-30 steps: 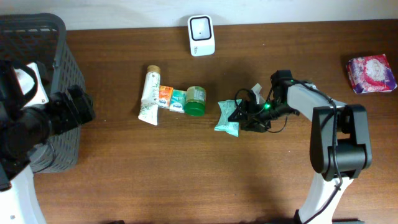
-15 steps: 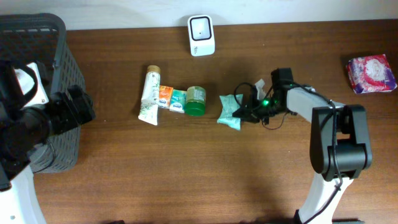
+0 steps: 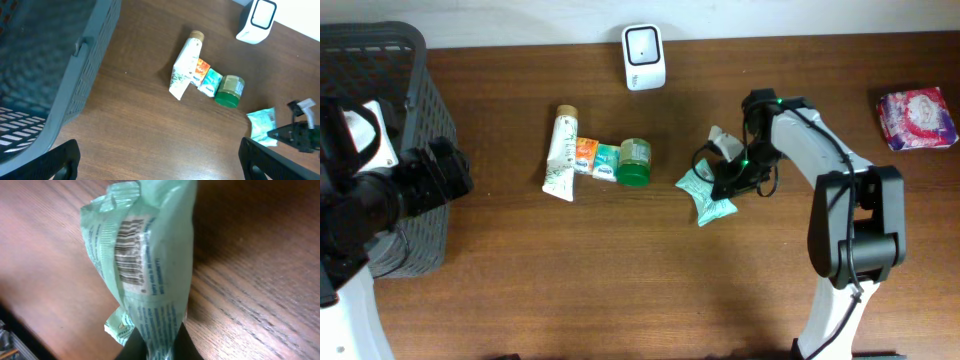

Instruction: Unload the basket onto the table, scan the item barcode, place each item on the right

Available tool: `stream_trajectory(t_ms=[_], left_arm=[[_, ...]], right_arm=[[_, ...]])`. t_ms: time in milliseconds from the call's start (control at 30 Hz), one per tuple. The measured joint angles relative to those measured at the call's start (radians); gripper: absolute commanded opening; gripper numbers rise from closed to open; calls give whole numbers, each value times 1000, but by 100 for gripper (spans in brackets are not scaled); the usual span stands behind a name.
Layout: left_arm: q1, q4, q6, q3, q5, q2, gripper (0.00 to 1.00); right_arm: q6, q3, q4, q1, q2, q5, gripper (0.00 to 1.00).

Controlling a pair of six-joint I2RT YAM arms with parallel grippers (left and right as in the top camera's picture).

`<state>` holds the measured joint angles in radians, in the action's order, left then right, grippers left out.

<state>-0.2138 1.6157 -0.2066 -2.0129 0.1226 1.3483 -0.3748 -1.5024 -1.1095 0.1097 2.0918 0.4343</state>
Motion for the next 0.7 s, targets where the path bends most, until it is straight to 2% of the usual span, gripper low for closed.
stream_trajectory(t_ms=[67, 167, 333, 400, 500, 700], left_arm=[[0, 0, 0, 0, 0, 0, 99], [0, 0, 0, 0, 0, 0, 99], [0, 1, 0, 0, 0, 0, 99], [0, 0, 0, 0, 0, 0, 99], [0, 0, 0, 0, 0, 0, 99], [0, 0, 0, 0, 0, 0, 99]], right_arm=[[58, 7, 30, 3, 2, -48, 71], [213, -33, -2, -10, 2, -84, 79], [423, -237, -213, -72, 1, -71, 81], [462, -268, -268, -97, -2, -40, 80], [503, -262, -354, -136, -2, 47, 79], [533, -124, -315, -169, -10, 252, 80]])
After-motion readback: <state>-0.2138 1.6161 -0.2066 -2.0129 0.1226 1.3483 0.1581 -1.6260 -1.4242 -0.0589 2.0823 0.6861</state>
